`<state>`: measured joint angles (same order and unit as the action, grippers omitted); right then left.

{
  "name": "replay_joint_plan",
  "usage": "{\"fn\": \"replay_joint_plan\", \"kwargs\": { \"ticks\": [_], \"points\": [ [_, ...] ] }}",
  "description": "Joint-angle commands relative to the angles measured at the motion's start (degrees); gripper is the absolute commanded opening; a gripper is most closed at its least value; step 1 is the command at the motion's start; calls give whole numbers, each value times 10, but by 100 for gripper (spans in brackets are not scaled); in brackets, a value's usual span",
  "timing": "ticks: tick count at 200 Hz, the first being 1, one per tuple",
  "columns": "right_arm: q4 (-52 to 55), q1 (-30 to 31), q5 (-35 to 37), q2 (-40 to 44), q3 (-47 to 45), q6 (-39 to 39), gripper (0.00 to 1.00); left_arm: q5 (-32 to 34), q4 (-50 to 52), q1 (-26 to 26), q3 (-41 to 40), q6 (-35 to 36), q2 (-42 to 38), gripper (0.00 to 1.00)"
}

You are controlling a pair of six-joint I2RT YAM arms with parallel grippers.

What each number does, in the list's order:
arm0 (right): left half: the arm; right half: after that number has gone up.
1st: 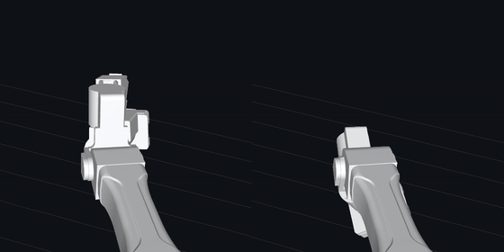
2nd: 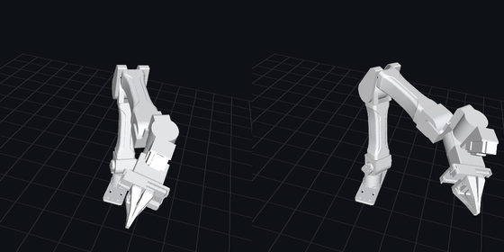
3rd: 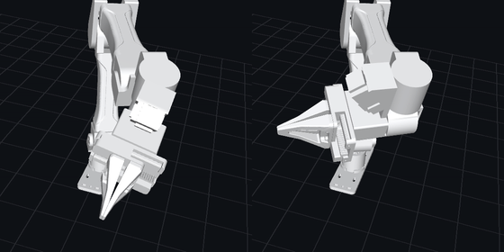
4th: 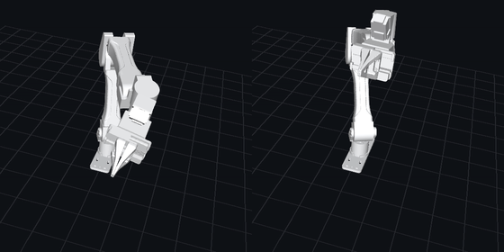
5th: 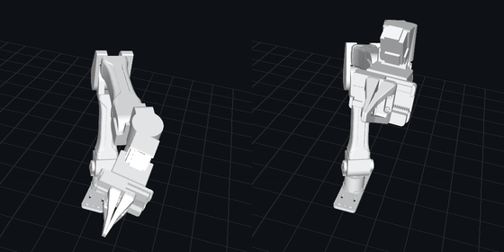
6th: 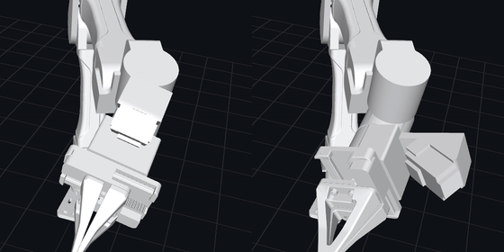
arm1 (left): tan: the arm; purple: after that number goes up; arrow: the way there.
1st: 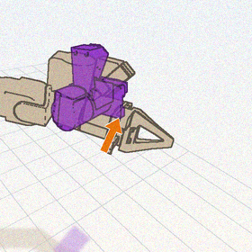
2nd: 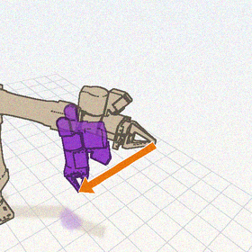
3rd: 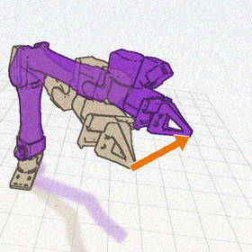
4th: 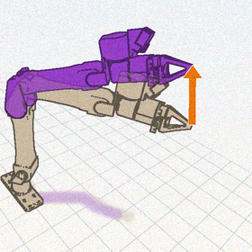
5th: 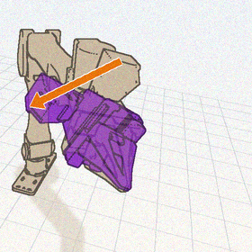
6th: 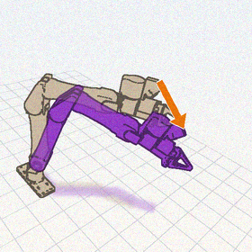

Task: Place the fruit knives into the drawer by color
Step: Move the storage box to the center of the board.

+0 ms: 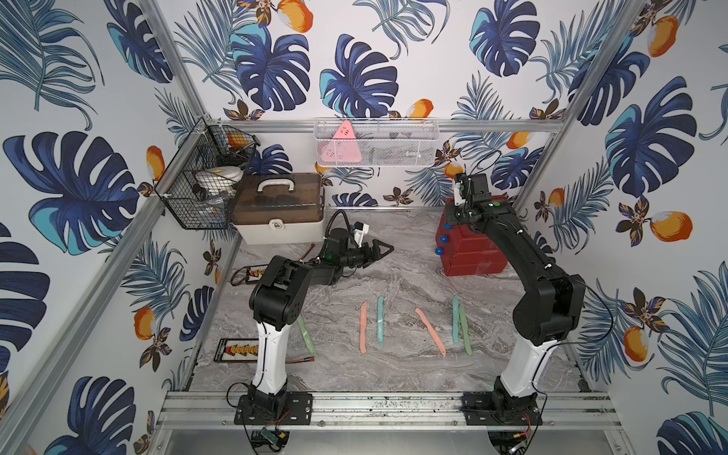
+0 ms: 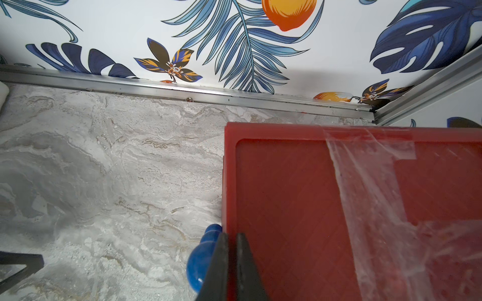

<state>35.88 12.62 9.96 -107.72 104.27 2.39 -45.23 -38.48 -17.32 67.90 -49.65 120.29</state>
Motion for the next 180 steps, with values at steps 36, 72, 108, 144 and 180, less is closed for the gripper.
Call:
{"fn": "replay_joint_plan", "kwargs": {
  "ticks": [36,72,108,144,180],
  "points": [
    [79,0,-15,41,-29,-2,0,-14,-3,2,7,8,-6,99],
    [104,3,-32,78,-55,-9,0,-17,-3,2,19,4,-5,99],
    [133,34,-33,127,-90,-20,0,-16,-6,2,40,-8,3,99],
    [141,46,-28,149,-118,-35,34,-18,-18,-1,89,-40,32,99],
    [149,47,14,171,-81,-74,62,-15,9,-26,182,-43,75,99]
  ]
}}
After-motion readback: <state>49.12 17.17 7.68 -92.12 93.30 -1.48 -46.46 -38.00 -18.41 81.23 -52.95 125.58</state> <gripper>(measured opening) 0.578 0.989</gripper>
